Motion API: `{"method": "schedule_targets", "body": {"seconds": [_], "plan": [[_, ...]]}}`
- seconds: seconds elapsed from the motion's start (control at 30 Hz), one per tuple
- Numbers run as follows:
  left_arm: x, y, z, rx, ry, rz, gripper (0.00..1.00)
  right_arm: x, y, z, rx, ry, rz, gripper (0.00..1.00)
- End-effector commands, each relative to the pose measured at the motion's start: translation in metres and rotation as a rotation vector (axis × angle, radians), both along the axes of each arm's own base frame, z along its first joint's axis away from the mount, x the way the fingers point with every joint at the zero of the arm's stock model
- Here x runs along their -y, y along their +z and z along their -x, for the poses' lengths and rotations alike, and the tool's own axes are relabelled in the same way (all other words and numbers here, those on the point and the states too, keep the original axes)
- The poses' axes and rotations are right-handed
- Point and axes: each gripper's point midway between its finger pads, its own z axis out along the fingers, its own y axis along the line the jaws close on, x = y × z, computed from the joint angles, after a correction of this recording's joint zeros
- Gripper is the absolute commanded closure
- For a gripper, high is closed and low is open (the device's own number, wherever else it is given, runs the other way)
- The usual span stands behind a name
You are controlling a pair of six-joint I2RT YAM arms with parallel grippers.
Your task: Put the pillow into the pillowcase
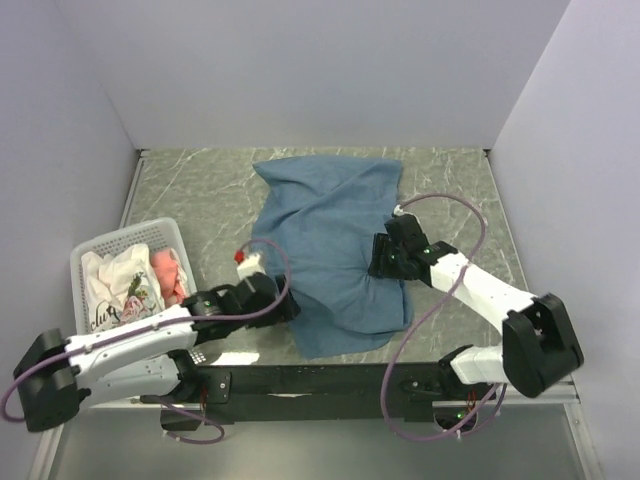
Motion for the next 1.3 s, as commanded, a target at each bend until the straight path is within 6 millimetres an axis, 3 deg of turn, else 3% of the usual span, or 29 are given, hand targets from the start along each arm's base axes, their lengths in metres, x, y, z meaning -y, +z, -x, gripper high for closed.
{"method": "schedule_targets", "body": {"seconds": [0.0, 0.03, 0.1, 0.13, 0.17, 0.23, 0.27, 0.3, 0.4, 0.43, 0.47, 0.53, 0.6, 0.63, 0.7, 0.73, 0.77, 0.8, 0.83, 0.9, 0.97, 1.0, 1.03, 1.07, 1.1, 1.17, 1.2, 1.23, 1.27], "plan": [[0.004, -0.042, 0.018, -0.078, 0.028, -0.093, 0.12, -0.02, 0.021, -0.026, 0.063, 0.011, -0.054, 0.54], [0.006, -0.046, 0.017, -0.078, 0.026, -0.101, 0.12, -0.02, 0.029, -0.026, 0.07, 0.006, -0.063, 0.75], [0.016, -0.046, 0.009, -0.04, 0.013, -0.094, 0.13, -0.022, 0.059, -0.035, 0.128, -0.004, -0.08, 0.89], [0.022, -0.04, 0.004, -0.013, 0.007, -0.08, 0.14, -0.021, 0.065, -0.033, 0.122, 0.001, -0.072, 0.96], [0.027, -0.033, -0.002, 0.017, 0.002, -0.068, 0.15, -0.025, 0.086, -0.04, 0.157, 0.007, -0.089, 1.0], [0.044, -0.006, -0.018, 0.113, -0.032, -0.036, 0.24, -0.026, 0.1, -0.04, 0.159, 0.011, -0.096, 1.0], [0.048, 0.001, -0.023, 0.145, -0.066, -0.048, 0.3, -0.029, 0.119, -0.045, 0.192, 0.011, -0.115, 1.0], [0.052, 0.004, -0.025, 0.149, -0.092, -0.054, 0.5, -0.03, 0.129, -0.047, 0.208, 0.01, -0.12, 1.0], [0.059, 0.039, -0.031, 0.206, -0.149, -0.069, 0.88, -0.027, 0.163, -0.057, 0.255, -0.014, -0.116, 1.0], [0.064, 0.058, -0.031, 0.225, -0.172, -0.044, 0.94, -0.023, 0.169, -0.059, 0.259, -0.024, -0.097, 1.0], [0.058, 0.064, -0.027, 0.225, -0.201, -0.073, 0.99, -0.024, 0.186, -0.066, 0.289, -0.03, -0.105, 1.0], [0.056, 0.107, -0.025, 0.27, -0.224, -0.025, 0.99, -0.022, 0.198, -0.07, 0.299, -0.03, -0.096, 1.0], [0.037, 0.13, -0.02, 0.288, -0.241, -0.047, 0.99, -0.022, 0.212, -0.08, 0.314, -0.039, -0.094, 1.0], [0.035, 0.158, -0.022, 0.324, -0.236, -0.021, 0.99, -0.021, 0.214, -0.08, 0.303, -0.042, -0.093, 1.0], [0.016, 0.171, -0.022, 0.319, -0.255, -0.062, 0.99, -0.024, 0.228, -0.084, 0.328, -0.036, -0.111, 1.0], [0.011, 0.2, -0.024, 0.355, -0.245, -0.035, 0.99, -0.024, 0.231, -0.083, 0.325, -0.038, -0.114, 1.0], [0.007, 0.213, -0.023, 0.37, -0.264, -0.025, 0.99, -0.024, 0.238, -0.084, 0.337, -0.039, -0.121, 1.0], [-0.005, 0.225, -0.031, 0.383, -0.232, -0.012, 0.99, -0.025, 0.239, -0.085, 0.341, -0.039, -0.121, 1.0], [-0.007, 0.252, -0.033, 0.421, -0.242, 0.037, 0.99, -0.023, 0.238, -0.086, 0.342, -0.044, -0.114, 1.0], [-0.011, 0.266, -0.043, 0.42, -0.271, 0.059, 0.99, -0.02, 0.225, -0.094, 0.32, -0.058, -0.072, 1.0], [-0.006, 0.257, -0.051, 0.392, -0.298, 0.057, 0.99, -0.021, 0.189, -0.101, 0.254, -0.06, -0.033, 1.0], [0.002, 0.233, -0.052, 0.322, -0.343, 0.065, 0.99, -0.024, 0.174, -0.101, 0.218, -0.045, -0.034, 1.0], [0.01, 0.225, -0.054, 0.31, -0.368, 0.087, 0.99, -0.029, 0.162, -0.106, 0.212, -0.039, -0.043, 1.0], [0.016, 0.214, -0.053, 0.282, -0.395, 0.105, 0.99, -0.031, 0.124, -0.102, 0.14, -0.029, -0.025, 1.0], [0.02, 0.185, -0.051, 0.217, -0.414, 0.104, 0.99, -0.032, 0.107, -0.105, 0.116, -0.019, -0.029, 1.0], [0.029, 0.173, -0.051, 0.206, -0.437, 0.144, 0.83, -0.028, 0.066, -0.106, 0.021, -0.023, 0.014, 0.96], [0.03, 0.154, -0.049, 0.165, -0.439, 0.14, 0.5, -0.022, 0.057, -0.106, -0.003, -0.027, 0.026, 0.83], [0.027, 0.146, -0.051, 0.151, -0.412, 0.127, 0.41, -0.019, 0.046, -0.102, -0.026, -0.022, 0.024, 0.73], [0.026, 0.141, -0.053, 0.145, -0.38, 0.137, 0.36, -0.016, 0.054, -0.099, -0.001, -0.027, 0.014, 0.62]]}}
